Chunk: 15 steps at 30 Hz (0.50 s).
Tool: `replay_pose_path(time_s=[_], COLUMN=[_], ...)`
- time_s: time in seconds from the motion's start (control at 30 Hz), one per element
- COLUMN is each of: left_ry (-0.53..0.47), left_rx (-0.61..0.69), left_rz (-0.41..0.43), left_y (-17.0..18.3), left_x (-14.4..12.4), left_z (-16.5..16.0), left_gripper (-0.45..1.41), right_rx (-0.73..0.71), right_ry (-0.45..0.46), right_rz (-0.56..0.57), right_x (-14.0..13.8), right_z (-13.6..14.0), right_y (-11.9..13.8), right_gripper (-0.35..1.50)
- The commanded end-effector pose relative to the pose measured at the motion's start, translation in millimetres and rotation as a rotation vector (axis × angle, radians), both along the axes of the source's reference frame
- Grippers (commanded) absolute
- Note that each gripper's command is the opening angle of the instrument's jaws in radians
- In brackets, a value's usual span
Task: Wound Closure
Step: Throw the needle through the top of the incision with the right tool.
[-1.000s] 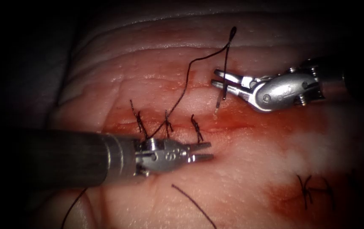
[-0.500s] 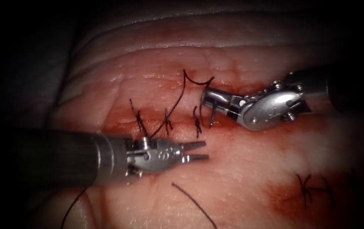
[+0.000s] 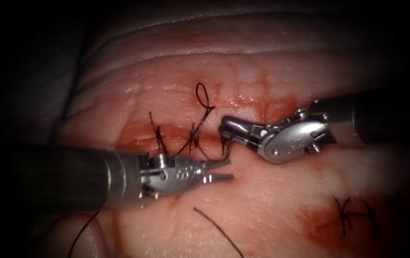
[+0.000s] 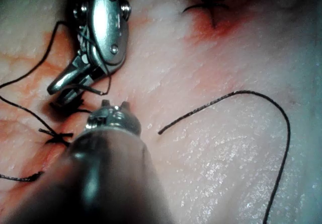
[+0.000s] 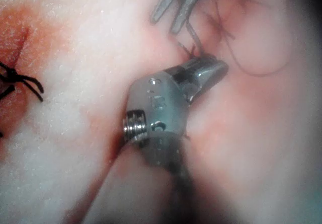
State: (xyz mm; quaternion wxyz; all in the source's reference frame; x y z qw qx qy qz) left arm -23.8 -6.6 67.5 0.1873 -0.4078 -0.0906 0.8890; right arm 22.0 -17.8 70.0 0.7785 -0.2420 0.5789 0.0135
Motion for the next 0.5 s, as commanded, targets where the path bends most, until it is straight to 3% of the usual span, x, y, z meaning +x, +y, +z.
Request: replay_pose_path(time_s=[0.03,0.5], left_ry=[-0.001,-0.002], left_rx=[0.000,0.000], left_rz=[0.001,0.002], left_y=[-0.1,0.0], left_x=[-0.5,-0.4], left_z=[0.6,0.8], left_gripper=[0.04,0.04], right_rx=[0.011,0.136], right_ry=[-0.001,-0.018], right_rz=[-0.003,-0.021], right_x=[0.3,0.0], right_z=[0.8,1.0], right_y=[-0.6,-1.3], right_gripper=[-0.35,-0.35])
